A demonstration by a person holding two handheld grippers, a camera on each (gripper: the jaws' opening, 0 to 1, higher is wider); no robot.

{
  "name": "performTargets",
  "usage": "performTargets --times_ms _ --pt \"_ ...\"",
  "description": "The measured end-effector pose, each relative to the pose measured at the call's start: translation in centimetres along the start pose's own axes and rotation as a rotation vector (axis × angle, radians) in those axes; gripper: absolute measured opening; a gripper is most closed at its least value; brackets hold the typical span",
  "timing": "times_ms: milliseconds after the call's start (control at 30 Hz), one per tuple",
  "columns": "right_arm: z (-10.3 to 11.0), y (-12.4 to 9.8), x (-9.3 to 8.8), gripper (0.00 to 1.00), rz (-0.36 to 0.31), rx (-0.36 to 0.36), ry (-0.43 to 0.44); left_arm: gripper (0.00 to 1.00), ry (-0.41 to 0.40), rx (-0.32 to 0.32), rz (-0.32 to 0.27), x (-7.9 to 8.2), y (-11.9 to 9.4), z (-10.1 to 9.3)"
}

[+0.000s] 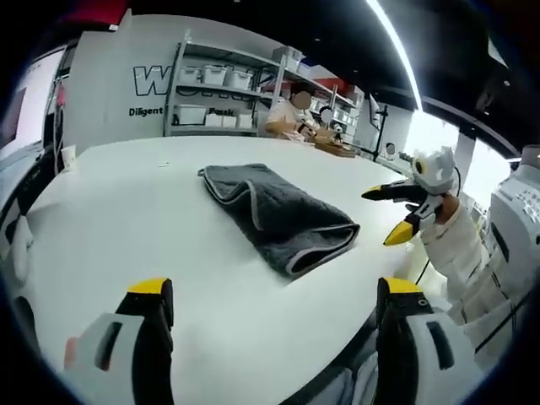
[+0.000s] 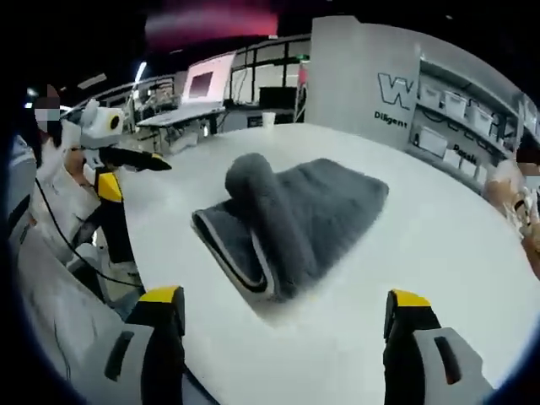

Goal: Open the folded towel by lifting each exposed corner and separating the folded layers until the towel lies flat within the target outline without major curled edges

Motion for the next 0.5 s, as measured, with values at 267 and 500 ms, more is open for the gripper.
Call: performTargets --times_ms 267,500 --pt "4.0 1.9 5.9 0.74 -0.103 0.044 -0.182 0.99 -0.015 0.009 -0.016 -0.3 -0.9 0.7" --pt "6.0 4.4 9.1 0.55 -0.125 0.050 -0.318 0.99 -0.030 0.020 -0.026 -0.7 -1.4 1.1"
Point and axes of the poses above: the point that each gripper's makers call its tool centre point, and the gripper's own axes: y roughly forward along the fingers, z roughly to its left, x roughly out of its top, the point moved 2 cm from there along -y, roughly backward along the fingers, and after that the axes turned 9 degrees about z, right-handed, at the moved point
